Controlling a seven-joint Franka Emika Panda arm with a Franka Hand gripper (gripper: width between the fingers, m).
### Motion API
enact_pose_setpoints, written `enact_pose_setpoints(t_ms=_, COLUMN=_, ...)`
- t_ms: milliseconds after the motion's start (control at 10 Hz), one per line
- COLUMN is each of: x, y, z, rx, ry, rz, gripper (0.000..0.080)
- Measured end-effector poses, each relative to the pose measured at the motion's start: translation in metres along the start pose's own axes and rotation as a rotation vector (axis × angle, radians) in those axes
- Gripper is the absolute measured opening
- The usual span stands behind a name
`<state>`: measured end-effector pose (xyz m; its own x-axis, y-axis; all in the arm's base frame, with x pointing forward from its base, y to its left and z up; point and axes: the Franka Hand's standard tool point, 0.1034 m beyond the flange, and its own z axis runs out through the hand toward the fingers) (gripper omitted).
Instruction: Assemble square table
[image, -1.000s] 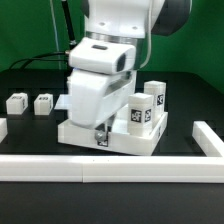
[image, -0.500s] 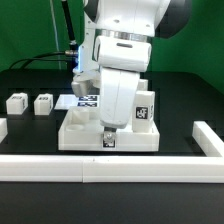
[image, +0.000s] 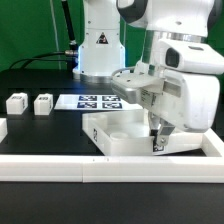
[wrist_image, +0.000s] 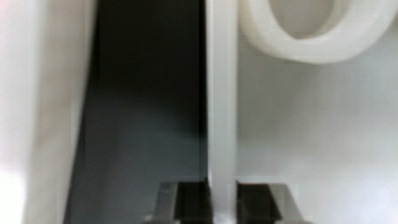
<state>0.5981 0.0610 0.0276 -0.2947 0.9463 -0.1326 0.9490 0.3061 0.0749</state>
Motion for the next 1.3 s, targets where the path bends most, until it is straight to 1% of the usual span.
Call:
enact_pose_setpoints(t_ms=100, x=-0.005, y=-0.004, z=0.003, rx=0.007, ry=-0.012, rz=-0.057, gripper=0.006)
enact_pose_setpoints(t_ms=200, x=-0.006, y=-0.004, z=0.003, rx=0.009, ry=-0.019, rz=-0.083, gripper=0.006)
enact_pose_setpoints(t_ms=400, x=-0.009, y=-0.005, z=0.004, rx=0.01, ry=-0.039, rz=-0.254, gripper=0.006)
enact_pose_setpoints(t_ms=500, x=0.001, y=-0.005, z=0.006, rx=-0.009, ry=-0.045, rz=-0.404, gripper=0.006)
enact_pose_setpoints(t_ms=600, x=0.009, y=-0.003, z=0.004, rx=-0.007, ry=-0.043, rz=-0.486, gripper=0.006)
enact_pose_setpoints(t_ms=700, x=0.014, y=-0.004, z=0.004, rx=-0.018, ry=-0.039, rz=-0.547, gripper=0.006)
enact_pose_setpoints(t_ms=800, x=0.012, y=-0.011, z=0.006, rx=-0.042, ry=-0.032, rz=-0.624, gripper=0.006)
enact_pose_setpoints(t_ms=900, x=0.009, y=-0.014, z=0.006, rx=-0.027, ry=-0.041, rz=-0.683, gripper=0.0061)
enact_pose_setpoints(t_ms=1200, x=0.007, y=-0.019, z=0.006, rx=-0.004, ry=-0.056, rz=-0.839, gripper=0.006)
enact_pose_setpoints(t_ms=1300, x=0.014, y=-0.021, z=0.005, rx=0.006, ry=-0.053, rz=-0.947, gripper=0.006)
